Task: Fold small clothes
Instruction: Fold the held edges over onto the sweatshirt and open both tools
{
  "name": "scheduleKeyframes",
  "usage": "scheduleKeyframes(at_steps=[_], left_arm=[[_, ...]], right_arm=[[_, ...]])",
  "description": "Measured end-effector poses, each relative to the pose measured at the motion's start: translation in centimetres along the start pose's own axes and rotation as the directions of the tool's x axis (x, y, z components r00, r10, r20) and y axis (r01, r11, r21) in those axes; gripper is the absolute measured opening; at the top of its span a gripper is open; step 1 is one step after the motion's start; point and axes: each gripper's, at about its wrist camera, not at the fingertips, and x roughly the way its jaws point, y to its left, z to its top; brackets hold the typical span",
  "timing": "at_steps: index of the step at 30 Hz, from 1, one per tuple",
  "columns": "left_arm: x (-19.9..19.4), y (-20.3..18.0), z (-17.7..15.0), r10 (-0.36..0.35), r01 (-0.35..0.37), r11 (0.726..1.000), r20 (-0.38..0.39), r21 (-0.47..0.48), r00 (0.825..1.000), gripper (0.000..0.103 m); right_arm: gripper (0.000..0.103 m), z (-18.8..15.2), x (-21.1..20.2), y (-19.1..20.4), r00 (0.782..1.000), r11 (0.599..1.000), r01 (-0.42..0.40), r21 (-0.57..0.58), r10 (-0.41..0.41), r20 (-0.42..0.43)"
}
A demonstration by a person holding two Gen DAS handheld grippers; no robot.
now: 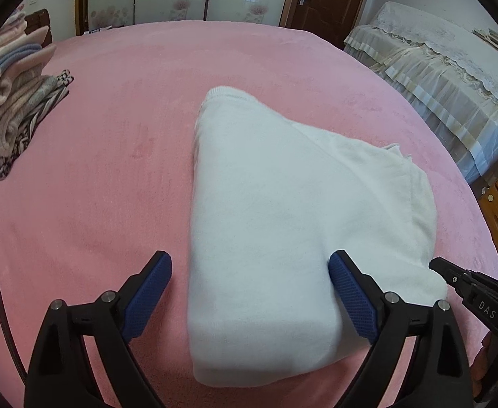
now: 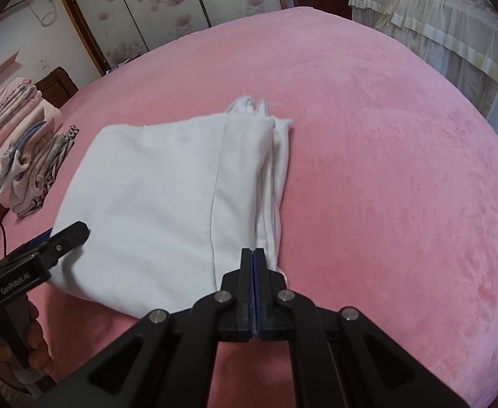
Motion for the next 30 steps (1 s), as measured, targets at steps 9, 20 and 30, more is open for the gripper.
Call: scheduleKeyframes(at_steps=[9, 20, 30], left_arm=[[0.1, 1.4, -0.1, -0.053, 0.052, 0.998, -0.026, -0.04, 0.998, 0.098], [-5.7, 1.5, 0.0, -0.014, 0.014, 1.0, 0.016, 0.026, 1.0, 0.1], [-11.1, 2.6, -0.6, 0.055, -0.054, 0.998, 0.06, -0.015, 0.997, 0.102]], right_arm=[[0.002, 0.2, -0.1, -0.1, 1.0, 1.0, 0.012, -0.015, -0.012, -0.003], [0.002, 0.2, -3.7, 1.5, 0.999, 0.998, 0.032, -0.059, -0.03, 0.046], [0.014, -1.0, -7.6, 3.6, 0.997, 0.995, -0.014, -0.103, 0.022, 0.072]])
